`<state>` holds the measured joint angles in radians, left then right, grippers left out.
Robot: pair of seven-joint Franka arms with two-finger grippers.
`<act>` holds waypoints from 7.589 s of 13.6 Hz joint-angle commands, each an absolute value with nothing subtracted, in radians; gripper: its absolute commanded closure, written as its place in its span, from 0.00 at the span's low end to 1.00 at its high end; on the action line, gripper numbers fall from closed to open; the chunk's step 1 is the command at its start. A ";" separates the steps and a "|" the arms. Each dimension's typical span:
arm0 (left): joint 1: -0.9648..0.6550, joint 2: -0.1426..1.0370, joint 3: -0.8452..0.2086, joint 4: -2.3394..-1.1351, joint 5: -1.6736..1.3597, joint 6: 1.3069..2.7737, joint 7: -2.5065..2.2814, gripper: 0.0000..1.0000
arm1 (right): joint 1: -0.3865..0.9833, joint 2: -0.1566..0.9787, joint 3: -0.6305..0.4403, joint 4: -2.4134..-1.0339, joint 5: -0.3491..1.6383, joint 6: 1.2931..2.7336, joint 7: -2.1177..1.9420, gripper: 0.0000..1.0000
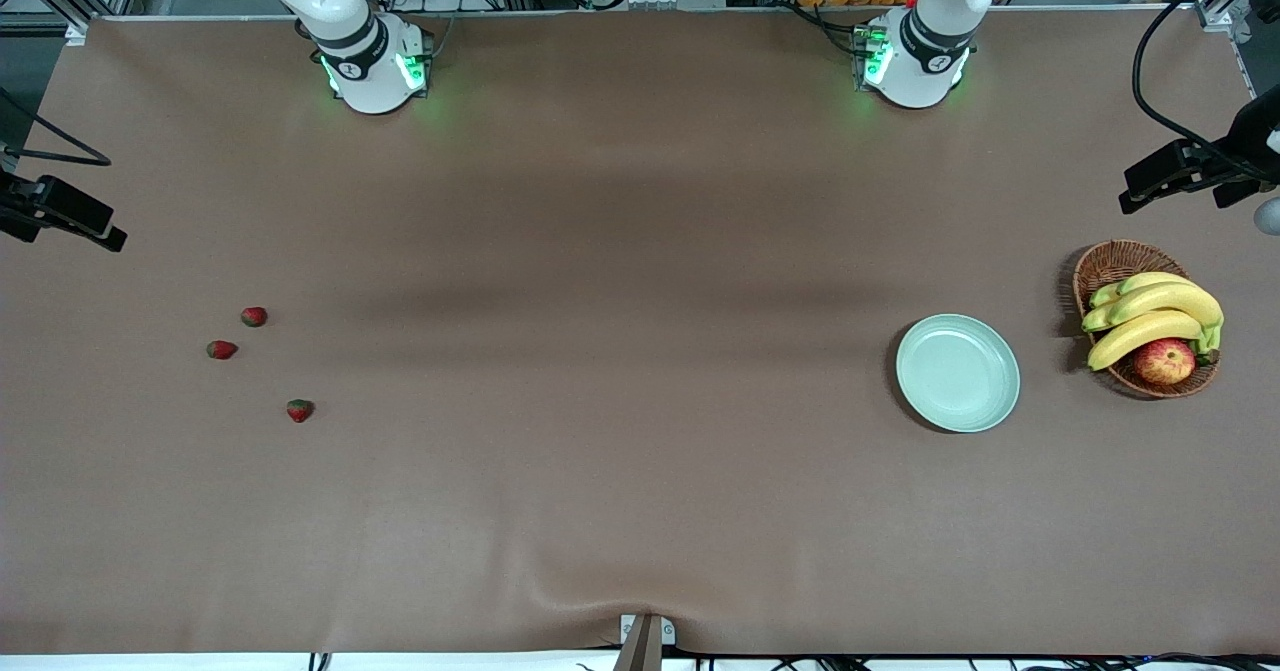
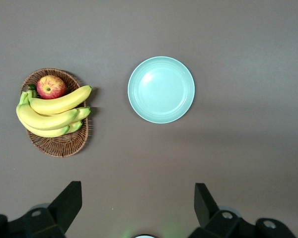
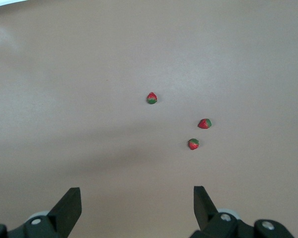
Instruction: Collect all strawberries into plate
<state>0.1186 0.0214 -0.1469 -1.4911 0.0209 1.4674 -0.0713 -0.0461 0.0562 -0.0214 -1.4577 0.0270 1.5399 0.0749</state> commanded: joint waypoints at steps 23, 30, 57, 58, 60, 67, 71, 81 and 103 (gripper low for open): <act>0.121 0.025 -0.169 -1.491 0.051 1.450 -0.077 0.00 | -0.274 0.257 -0.012 -1.628 0.035 1.790 -0.040 0.00; 0.120 0.028 -0.169 -1.488 0.049 1.456 -0.077 0.00 | -0.350 0.428 -0.012 -1.629 0.035 1.911 -0.106 0.00; 0.120 0.038 -0.169 -1.489 0.049 1.462 -0.077 0.00 | -0.336 0.618 -0.012 -1.847 0.028 2.269 -0.130 0.68; 0.120 0.038 -0.169 -1.491 0.049 1.463 -0.077 0.00 | -0.333 0.618 -0.012 -1.848 0.028 2.267 -0.130 0.84; 0.121 0.038 -0.169 -1.491 0.049 1.465 -0.077 0.00 | -0.330 0.604 -0.009 -1.835 0.028 2.243 -0.127 1.00; 0.121 0.040 -0.169 -1.491 0.049 1.470 -0.077 0.00 | -0.206 0.603 -0.005 -1.551 0.049 1.968 0.003 1.00; 0.120 0.044 -0.169 -1.491 0.049 1.471 -0.077 0.00 | -0.072 0.601 0.020 -1.481 0.184 1.925 0.271 1.00; 0.118 0.060 -0.169 -1.509 0.048 1.500 -0.077 0.00 | 0.317 0.633 0.021 -1.390 0.523 2.101 0.920 1.00; 0.112 0.071 -0.178 -1.686 0.048 1.704 -0.077 0.00 | 0.848 0.982 0.009 -1.223 0.572 2.746 1.336 0.00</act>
